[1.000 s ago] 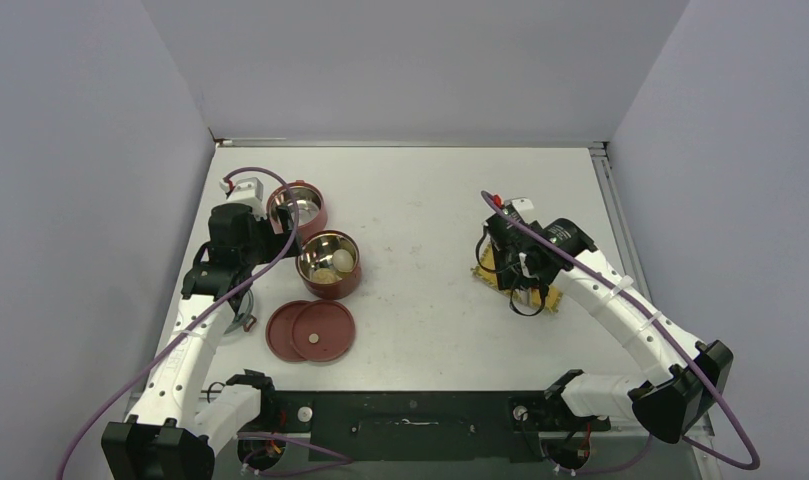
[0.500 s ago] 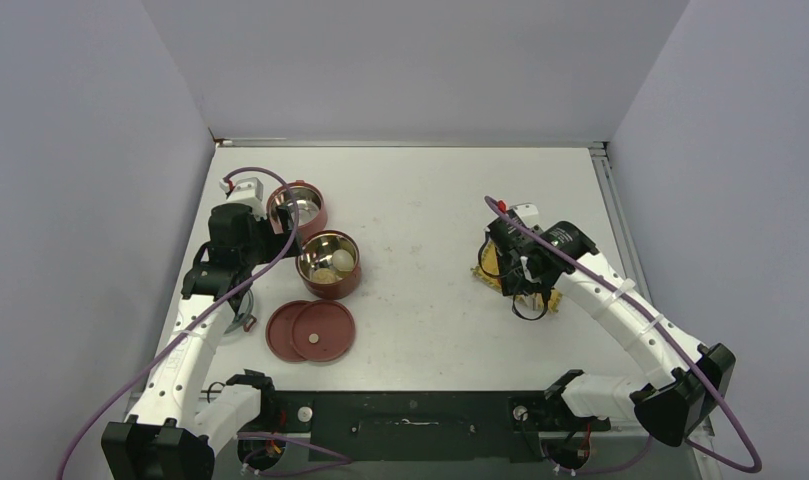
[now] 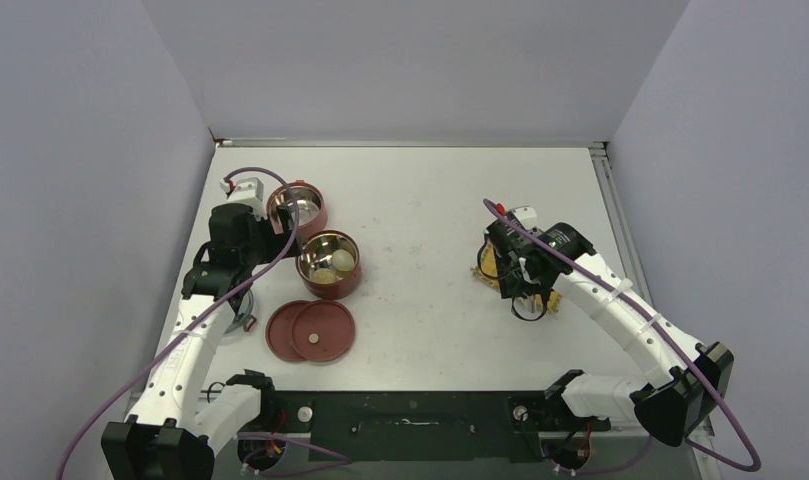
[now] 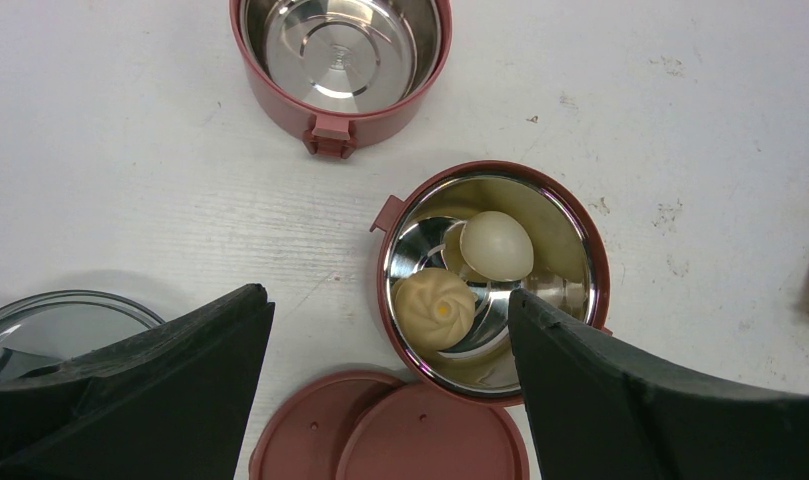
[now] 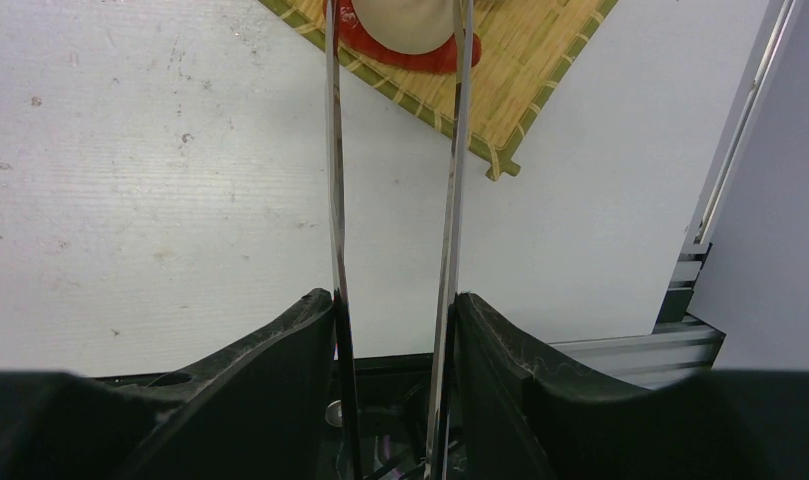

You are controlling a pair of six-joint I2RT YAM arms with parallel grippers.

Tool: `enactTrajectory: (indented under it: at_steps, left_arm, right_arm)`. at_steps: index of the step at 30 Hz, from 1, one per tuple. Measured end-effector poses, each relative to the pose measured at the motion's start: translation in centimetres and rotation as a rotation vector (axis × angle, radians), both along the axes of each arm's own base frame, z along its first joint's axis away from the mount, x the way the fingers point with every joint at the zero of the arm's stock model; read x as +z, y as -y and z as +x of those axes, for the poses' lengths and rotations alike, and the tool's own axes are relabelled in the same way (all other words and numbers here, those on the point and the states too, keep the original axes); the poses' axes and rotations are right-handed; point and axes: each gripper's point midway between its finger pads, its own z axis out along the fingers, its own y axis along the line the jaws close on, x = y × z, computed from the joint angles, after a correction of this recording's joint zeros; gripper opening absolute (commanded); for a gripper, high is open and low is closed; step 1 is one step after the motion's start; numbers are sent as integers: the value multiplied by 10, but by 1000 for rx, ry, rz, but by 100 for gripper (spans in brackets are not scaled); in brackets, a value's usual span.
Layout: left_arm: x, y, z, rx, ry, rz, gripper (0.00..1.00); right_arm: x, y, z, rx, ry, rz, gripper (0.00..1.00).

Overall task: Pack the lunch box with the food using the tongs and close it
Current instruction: Pick up the fake food from the plate.

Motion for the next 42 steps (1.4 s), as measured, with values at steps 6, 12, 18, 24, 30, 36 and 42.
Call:
enactTrajectory:
  at_steps: [6, 12, 18, 24, 30, 36, 42]
  left_arm:
    - [0, 1, 0, -4, 0, 0, 87]
    - [0, 1, 0, -4, 0, 0, 87]
    - [0, 1, 0, -4, 0, 0, 87]
    - [0, 1, 0, -5, 0, 0, 87]
    - [0, 2, 0, -5, 0, 0, 87]
    - [0, 2, 0, -7, 0, 0, 87]
    - [0, 3, 0, -10, 0, 0, 87]
  right_arm:
    - [0, 0, 0, -2, 0, -2, 44]
    - [-1, 1, 0, -2, -2, -6, 38]
    - [-2, 3, 0, 1, -4, -16, 27]
    - [-2, 3, 0, 3, -5, -18, 14]
    - [3, 0, 4, 10, 13, -7, 5]
    - [10, -3, 8, 11, 36, 8, 5]
    - [19, -8, 11, 31, 71, 48, 5]
